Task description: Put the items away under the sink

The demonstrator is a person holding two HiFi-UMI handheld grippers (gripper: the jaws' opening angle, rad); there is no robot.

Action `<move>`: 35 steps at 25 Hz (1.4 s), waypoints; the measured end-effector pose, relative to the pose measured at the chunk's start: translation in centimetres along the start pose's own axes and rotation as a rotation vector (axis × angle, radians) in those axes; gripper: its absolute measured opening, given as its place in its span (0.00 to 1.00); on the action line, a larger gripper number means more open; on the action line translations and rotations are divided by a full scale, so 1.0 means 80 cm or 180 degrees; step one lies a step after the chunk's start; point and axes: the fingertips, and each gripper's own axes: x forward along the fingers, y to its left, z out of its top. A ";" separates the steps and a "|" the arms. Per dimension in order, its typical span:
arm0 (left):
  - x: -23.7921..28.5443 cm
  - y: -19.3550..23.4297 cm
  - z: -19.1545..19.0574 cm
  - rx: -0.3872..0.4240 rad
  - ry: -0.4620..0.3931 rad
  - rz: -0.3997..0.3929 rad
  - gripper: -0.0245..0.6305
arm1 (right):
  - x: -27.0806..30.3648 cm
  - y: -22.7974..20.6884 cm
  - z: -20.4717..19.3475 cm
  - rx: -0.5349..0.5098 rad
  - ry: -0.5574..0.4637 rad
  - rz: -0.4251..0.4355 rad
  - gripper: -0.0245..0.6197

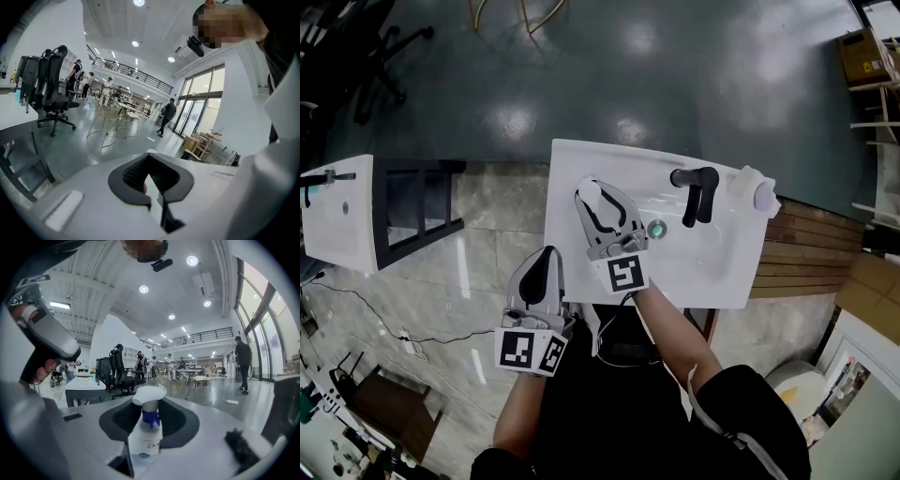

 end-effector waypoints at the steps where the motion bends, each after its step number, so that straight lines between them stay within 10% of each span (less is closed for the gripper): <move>1: -0.001 0.001 -0.001 -0.0001 0.0003 0.0006 0.05 | -0.001 0.000 0.001 0.0020 -0.0030 -0.0008 0.23; 35: -0.057 -0.010 -0.001 0.0065 -0.0106 -0.0084 0.05 | -0.066 0.028 0.039 0.0099 -0.0259 -0.0064 0.20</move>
